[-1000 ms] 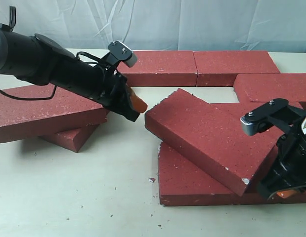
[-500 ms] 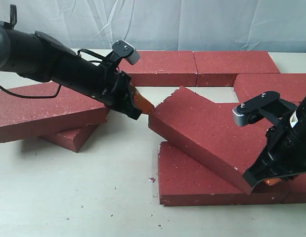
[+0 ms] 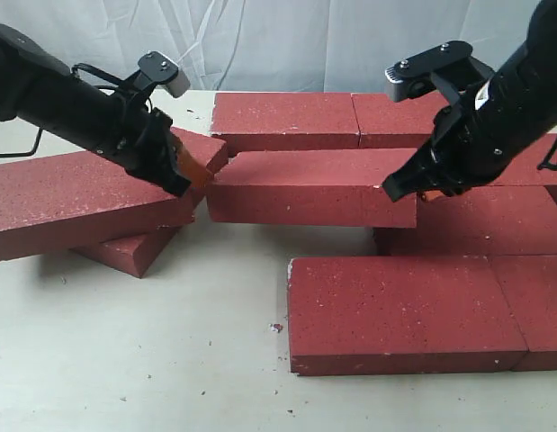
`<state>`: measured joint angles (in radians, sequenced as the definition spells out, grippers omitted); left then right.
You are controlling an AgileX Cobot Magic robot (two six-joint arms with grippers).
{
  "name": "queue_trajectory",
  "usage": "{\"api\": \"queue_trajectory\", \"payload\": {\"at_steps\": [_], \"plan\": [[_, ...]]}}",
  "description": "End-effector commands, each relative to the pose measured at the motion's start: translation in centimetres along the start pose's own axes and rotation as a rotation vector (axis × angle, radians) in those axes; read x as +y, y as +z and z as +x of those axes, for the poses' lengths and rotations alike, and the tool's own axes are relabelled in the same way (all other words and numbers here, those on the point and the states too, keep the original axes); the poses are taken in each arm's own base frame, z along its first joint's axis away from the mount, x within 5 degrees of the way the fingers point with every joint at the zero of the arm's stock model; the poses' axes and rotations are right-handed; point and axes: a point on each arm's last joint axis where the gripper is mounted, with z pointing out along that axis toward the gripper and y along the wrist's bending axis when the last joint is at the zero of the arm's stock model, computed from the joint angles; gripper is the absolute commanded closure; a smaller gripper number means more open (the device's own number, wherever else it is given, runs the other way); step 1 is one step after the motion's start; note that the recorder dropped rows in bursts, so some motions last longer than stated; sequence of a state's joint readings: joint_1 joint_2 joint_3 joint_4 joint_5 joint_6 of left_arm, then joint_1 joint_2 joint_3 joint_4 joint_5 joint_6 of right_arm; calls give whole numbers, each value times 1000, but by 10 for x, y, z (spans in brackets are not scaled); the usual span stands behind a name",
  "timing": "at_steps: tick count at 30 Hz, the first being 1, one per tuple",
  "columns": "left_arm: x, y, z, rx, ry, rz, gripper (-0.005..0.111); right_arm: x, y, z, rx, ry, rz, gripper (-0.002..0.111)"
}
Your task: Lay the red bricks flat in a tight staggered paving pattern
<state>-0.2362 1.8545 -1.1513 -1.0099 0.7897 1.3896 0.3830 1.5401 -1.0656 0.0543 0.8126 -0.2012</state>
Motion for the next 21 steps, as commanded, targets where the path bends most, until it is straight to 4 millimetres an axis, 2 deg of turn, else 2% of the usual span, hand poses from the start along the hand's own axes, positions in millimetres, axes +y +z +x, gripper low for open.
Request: {"api": "queue_trajectory", "payload": {"at_steps": [1, 6, 9, 16, 21], "plan": [[-5, -2, -1, 17, -4, 32, 107, -4, 31, -23, -68, 9, -1, 109], [0, -3, 6, 89, -17, -32, 107, -3, 62, -26, -48, -31, -1, 109], [3, -3, 8, 116, -26, -58, 107, 3, 74, -30, -77, -51, 0, 109], [6, -3, 6, 86, -54, -92, 107, 12, 80, -43, -201, -84, 14, 109], [8, -3, 5, 74, -55, -118, 107, 10, 82, -41, -174, -170, 54, 109]]}}
